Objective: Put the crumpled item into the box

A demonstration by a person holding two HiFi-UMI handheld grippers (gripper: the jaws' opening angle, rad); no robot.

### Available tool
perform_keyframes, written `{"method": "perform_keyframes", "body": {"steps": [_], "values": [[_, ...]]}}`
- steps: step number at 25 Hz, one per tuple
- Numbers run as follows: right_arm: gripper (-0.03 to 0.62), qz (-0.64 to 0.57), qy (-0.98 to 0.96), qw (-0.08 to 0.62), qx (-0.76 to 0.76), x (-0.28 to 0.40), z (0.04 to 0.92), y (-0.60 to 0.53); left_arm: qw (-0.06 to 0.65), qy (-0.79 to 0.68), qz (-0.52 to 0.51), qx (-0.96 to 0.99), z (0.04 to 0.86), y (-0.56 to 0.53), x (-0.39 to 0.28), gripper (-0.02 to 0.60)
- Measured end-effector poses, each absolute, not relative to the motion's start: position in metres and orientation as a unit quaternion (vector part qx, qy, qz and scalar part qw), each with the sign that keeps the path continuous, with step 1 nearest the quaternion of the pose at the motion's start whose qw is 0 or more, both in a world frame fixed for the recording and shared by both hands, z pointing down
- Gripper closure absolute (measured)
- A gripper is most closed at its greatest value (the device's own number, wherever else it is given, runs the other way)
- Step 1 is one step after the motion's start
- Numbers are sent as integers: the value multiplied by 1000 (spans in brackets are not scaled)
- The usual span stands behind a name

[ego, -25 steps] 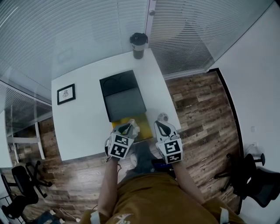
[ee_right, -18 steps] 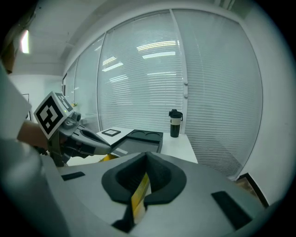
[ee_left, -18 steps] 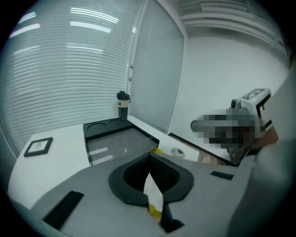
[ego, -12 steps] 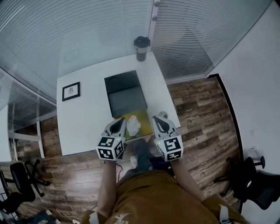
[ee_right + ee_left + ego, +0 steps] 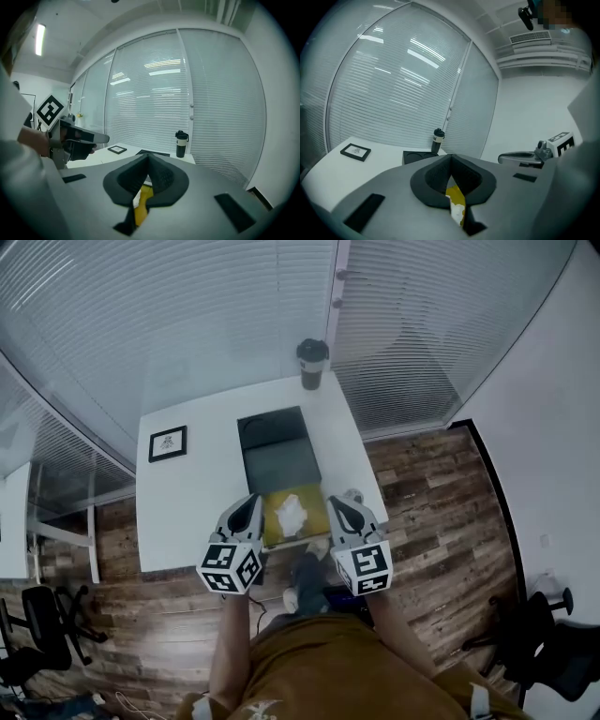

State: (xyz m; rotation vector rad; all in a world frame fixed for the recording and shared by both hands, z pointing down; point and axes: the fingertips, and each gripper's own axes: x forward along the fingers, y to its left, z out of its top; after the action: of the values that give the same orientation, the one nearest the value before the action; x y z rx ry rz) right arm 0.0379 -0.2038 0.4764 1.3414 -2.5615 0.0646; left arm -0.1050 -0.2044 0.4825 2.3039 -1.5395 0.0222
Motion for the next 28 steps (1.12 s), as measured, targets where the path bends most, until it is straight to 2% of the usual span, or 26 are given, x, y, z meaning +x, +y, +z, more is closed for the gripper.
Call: {"method": "perform_keyframes", "body": {"steps": [12,28], "values": [[583,18,-878,119,464,35,474,-197,134,-556,41,819,475,-190,-105,558],[583,19,-871,129,474,46,478,-202,143,-556,38,818,479,-191,-110,558]]}}
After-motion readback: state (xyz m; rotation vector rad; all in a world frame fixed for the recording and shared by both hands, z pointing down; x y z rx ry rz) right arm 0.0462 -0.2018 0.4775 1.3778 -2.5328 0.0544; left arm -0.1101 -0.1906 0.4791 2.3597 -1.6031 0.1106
